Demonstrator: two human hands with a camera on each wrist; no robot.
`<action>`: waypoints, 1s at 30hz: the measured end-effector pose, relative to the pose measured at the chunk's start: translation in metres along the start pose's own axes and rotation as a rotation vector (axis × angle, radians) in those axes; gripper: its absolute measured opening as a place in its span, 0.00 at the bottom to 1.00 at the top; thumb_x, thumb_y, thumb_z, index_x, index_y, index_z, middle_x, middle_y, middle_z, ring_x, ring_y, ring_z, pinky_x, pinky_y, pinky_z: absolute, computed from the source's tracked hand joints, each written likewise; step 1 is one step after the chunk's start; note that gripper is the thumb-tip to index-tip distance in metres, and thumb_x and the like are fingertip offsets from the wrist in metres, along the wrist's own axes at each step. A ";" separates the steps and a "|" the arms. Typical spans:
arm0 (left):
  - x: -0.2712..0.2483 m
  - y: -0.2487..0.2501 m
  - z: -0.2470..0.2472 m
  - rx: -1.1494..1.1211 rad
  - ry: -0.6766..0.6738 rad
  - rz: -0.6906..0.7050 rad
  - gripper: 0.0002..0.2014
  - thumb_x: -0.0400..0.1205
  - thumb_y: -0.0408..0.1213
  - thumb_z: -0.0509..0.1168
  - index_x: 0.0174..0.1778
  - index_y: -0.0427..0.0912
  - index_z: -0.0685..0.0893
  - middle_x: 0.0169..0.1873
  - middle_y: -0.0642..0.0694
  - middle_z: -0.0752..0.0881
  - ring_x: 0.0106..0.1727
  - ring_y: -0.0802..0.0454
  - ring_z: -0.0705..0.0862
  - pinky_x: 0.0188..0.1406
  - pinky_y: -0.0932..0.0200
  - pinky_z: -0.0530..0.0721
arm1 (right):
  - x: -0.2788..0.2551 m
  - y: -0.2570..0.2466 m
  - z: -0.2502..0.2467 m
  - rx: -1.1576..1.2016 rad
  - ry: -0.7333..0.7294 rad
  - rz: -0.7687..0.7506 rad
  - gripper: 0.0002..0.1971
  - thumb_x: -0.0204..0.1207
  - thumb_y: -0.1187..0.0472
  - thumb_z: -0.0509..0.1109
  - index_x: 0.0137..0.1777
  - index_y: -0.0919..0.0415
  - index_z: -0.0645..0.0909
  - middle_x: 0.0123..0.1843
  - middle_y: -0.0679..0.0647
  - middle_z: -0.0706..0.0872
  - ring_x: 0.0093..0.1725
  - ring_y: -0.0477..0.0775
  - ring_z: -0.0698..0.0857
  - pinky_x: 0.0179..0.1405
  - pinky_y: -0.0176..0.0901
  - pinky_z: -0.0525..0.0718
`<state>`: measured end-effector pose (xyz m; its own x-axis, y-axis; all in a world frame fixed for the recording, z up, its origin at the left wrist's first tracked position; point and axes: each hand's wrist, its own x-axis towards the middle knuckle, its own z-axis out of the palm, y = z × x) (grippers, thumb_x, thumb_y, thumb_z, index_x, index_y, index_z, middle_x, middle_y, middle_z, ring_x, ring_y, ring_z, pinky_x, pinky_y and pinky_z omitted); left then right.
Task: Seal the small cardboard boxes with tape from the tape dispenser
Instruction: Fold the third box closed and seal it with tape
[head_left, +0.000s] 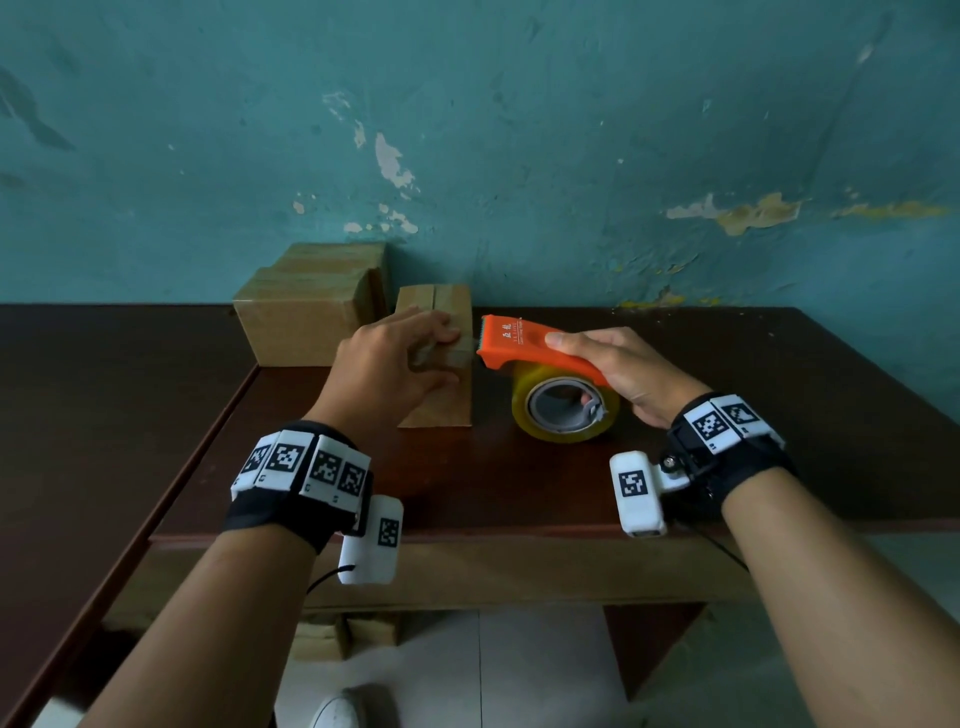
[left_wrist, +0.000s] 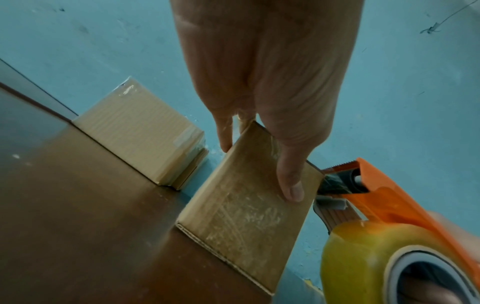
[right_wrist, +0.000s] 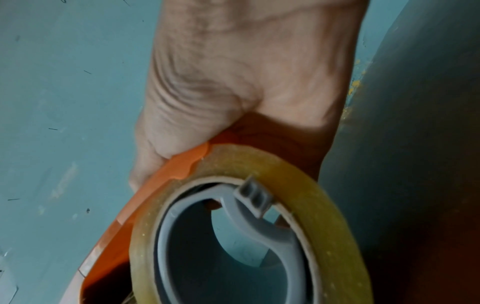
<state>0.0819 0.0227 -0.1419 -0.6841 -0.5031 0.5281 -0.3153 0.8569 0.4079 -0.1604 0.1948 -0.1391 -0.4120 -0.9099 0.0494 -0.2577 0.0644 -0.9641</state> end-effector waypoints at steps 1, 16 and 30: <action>0.001 0.000 0.000 -0.004 0.008 0.001 0.22 0.73 0.44 0.84 0.63 0.54 0.89 0.70 0.60 0.86 0.74 0.53 0.83 0.63 0.48 0.81 | 0.000 0.000 -0.001 -0.003 -0.003 -0.002 0.37 0.74 0.38 0.76 0.62 0.76 0.87 0.50 0.69 0.92 0.48 0.63 0.88 0.34 0.35 0.87; 0.002 -0.006 0.002 -0.051 0.021 0.007 0.21 0.72 0.45 0.84 0.61 0.57 0.90 0.67 0.63 0.87 0.69 0.55 0.85 0.62 0.44 0.86 | -0.002 0.000 -0.014 -0.073 0.008 -0.011 0.35 0.71 0.37 0.78 0.58 0.74 0.88 0.52 0.73 0.92 0.44 0.60 0.90 0.46 0.43 0.86; 0.002 -0.006 0.001 -0.055 0.012 -0.024 0.21 0.72 0.47 0.84 0.60 0.60 0.90 0.68 0.64 0.86 0.70 0.57 0.84 0.65 0.49 0.83 | -0.012 -0.010 -0.038 -0.234 -0.007 0.025 0.41 0.65 0.31 0.80 0.56 0.72 0.88 0.50 0.71 0.92 0.45 0.62 0.92 0.56 0.52 0.86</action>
<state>0.0818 0.0163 -0.1437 -0.6685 -0.5249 0.5269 -0.2944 0.8373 0.4606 -0.1859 0.2204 -0.1203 -0.4149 -0.9095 0.0241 -0.4433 0.1789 -0.8784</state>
